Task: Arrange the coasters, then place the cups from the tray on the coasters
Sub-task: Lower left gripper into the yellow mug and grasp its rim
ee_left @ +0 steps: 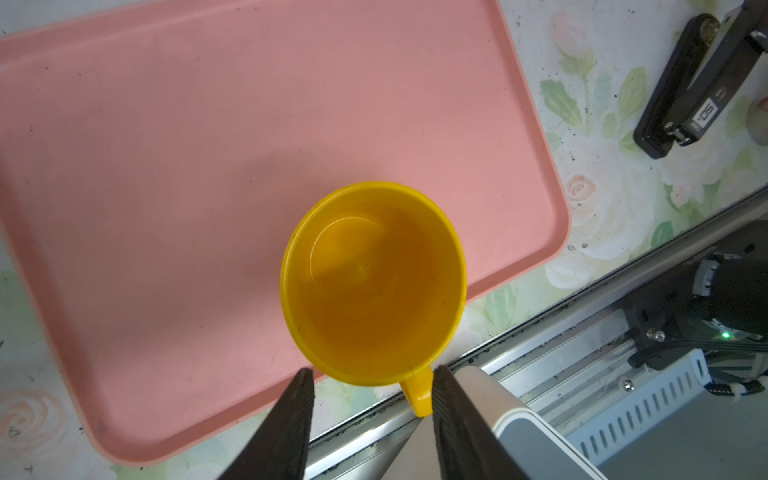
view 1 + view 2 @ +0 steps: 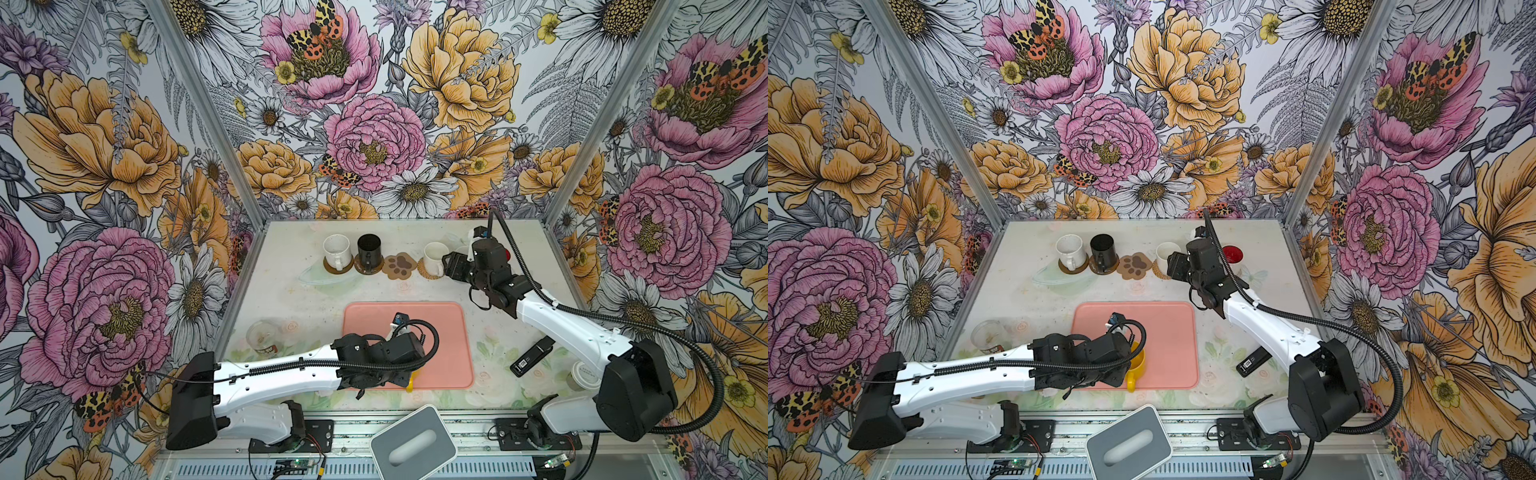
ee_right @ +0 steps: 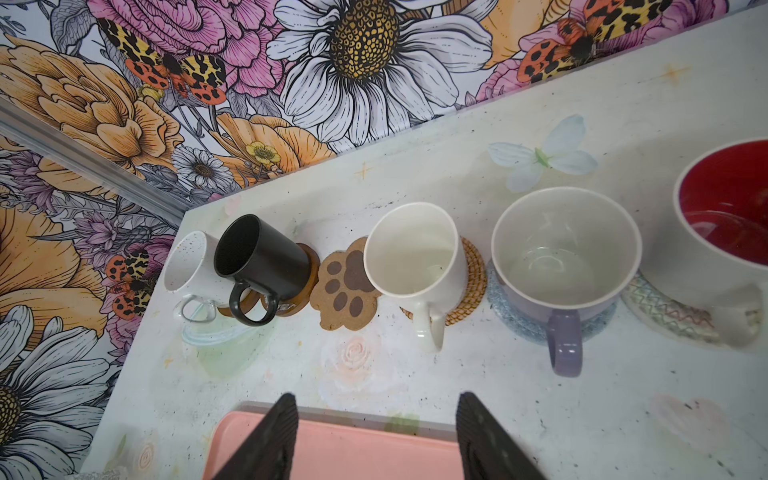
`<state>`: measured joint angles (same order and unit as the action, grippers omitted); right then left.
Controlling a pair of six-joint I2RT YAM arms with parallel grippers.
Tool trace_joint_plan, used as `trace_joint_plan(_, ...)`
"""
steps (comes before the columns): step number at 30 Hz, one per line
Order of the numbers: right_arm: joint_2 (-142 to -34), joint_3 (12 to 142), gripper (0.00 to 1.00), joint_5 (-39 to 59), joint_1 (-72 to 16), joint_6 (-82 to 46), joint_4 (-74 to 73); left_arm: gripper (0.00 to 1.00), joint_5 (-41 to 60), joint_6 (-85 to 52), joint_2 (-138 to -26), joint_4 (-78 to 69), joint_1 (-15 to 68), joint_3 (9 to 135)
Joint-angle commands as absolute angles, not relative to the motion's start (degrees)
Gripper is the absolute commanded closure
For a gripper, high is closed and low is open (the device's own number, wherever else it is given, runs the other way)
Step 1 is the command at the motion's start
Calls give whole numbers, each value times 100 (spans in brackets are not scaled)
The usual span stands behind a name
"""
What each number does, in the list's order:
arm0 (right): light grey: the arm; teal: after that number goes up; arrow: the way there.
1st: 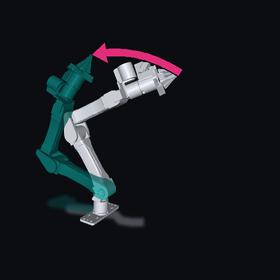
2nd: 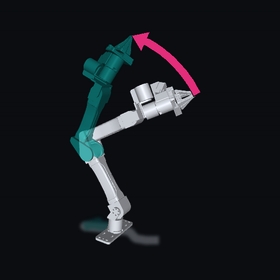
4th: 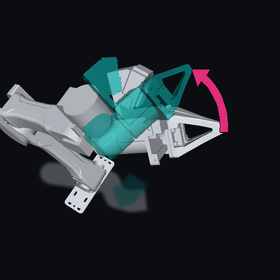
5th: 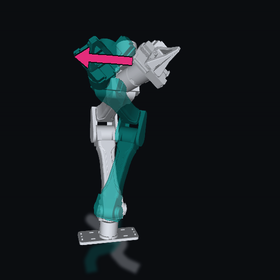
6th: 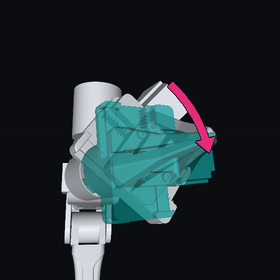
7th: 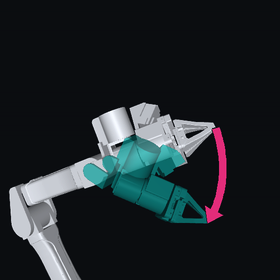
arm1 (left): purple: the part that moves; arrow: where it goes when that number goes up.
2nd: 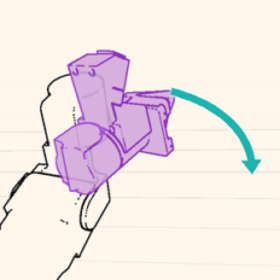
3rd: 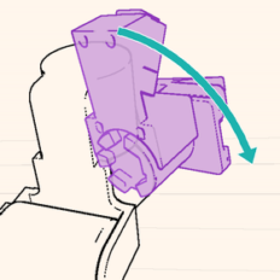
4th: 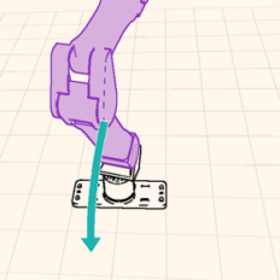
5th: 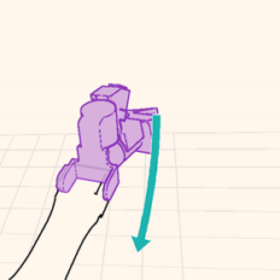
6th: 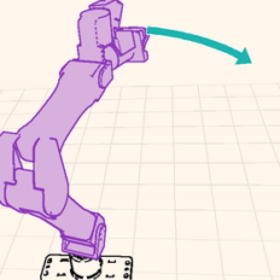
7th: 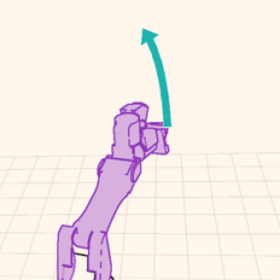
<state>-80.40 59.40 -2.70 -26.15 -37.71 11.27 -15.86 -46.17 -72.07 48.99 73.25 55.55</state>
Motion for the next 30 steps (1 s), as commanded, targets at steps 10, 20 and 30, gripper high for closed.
trace_joint_plan(10, -8073, 5915, 37, -202, -2566, -3788, 1021, 47, -1418, -4906, -7490, 5167, 7575, 5946)
trace_joint_plan(20, -8043, 5880, 37, -189, -2532, -3779, 1024, 45, -1239, -4748, -8188, 5166, 7844, 6269)
trace_joint_plan(30, -8025, 5854, 37, -182, -2511, -3788, 1026, 44, -1239, -4867, -8295, 5163, 7849, 6214)
